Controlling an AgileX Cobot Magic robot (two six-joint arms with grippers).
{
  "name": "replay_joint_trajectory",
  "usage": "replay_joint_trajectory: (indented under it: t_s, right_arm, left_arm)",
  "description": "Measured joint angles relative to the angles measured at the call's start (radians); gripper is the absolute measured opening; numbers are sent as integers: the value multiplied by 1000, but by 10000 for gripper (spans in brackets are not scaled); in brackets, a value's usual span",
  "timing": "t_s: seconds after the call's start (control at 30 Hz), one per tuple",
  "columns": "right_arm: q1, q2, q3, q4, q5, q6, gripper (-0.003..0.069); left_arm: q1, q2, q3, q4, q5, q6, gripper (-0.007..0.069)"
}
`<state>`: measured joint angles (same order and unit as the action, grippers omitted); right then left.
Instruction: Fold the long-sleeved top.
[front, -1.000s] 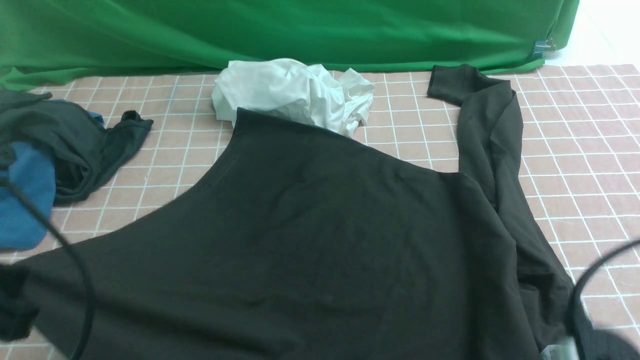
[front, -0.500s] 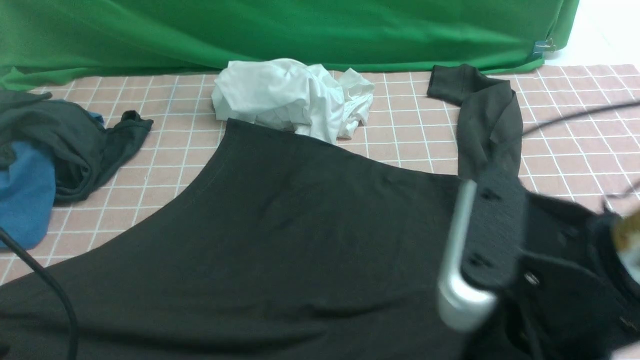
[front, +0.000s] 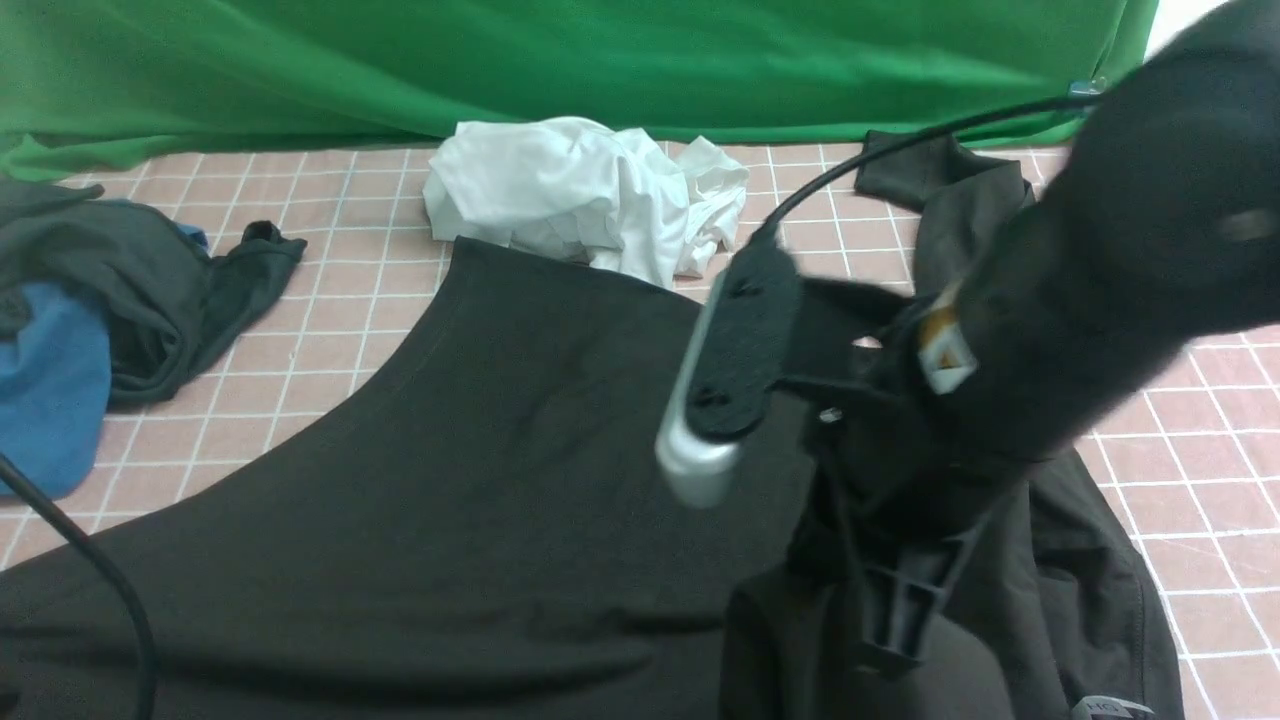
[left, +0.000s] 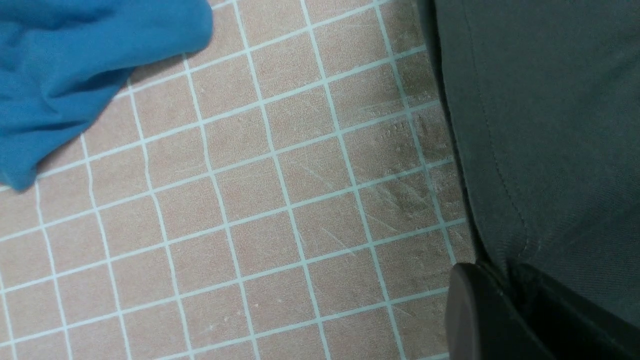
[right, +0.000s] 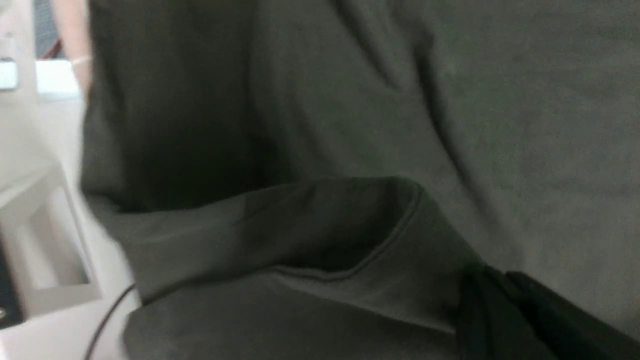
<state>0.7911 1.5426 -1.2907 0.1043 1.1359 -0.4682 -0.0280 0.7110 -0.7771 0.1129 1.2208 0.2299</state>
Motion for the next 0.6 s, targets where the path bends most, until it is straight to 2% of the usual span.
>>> replay_joint_trajectory:
  t_s: [0.1, 0.13, 0.17, 0.2, 0.3, 0.33, 0.37, 0.4, 0.5, 0.53, 0.57, 0.6]
  right_arm:
    - [0, 40, 0, -27, -47, 0, 76]
    - [0, 50, 0, -56, -66, 12, 129]
    - [0, 51, 0, -61, -67, 17, 129]
    - [0, 52, 0, -116, -75, 66, 227]
    - [0, 40, 0, -217, -63, 170, 463]
    - [0, 31, 0, -238, -46, 200, 522]
    - [2, 19, 0, -245, -30, 224, 552]
    - [10, -5, 8, -246, -7, 256, 570]
    - [71, -83, 74, -215, 22, 291, 555]
    - [131, -128, 138, -196, 18, 297, 549]
    - [141, -134, 138, -193, 18, 297, 549]
    - [228, -177, 231, -177, 1, 300, 551]
  left_arm:
    - [0, 0, 0, -7, 0, 0, 35]
    - [0, 0, 0, -7, 0, 0, 35]
    - [0, 0, 0, -7, 0, 0, 35]
    - [0, 0, 0, -7, 0, 0, 35]
    - [0, 0, 0, -8, 0, 0, 35]
    - [0, 0, 0, -8, -3, 0, 35]
    - [0, 0, 0, -9, -9, 0, 35]
    - [0, 0, 0, -9, -17, 0, 35]
    - [0, 0, 0, -9, -35, 0, 35]
    - [0, 0, 0, -9, -39, 0, 35]
    - [0, 0, 0, -9, -42, 0, 35]
    - [0, 0, 0, -9, -52, 0, 35]
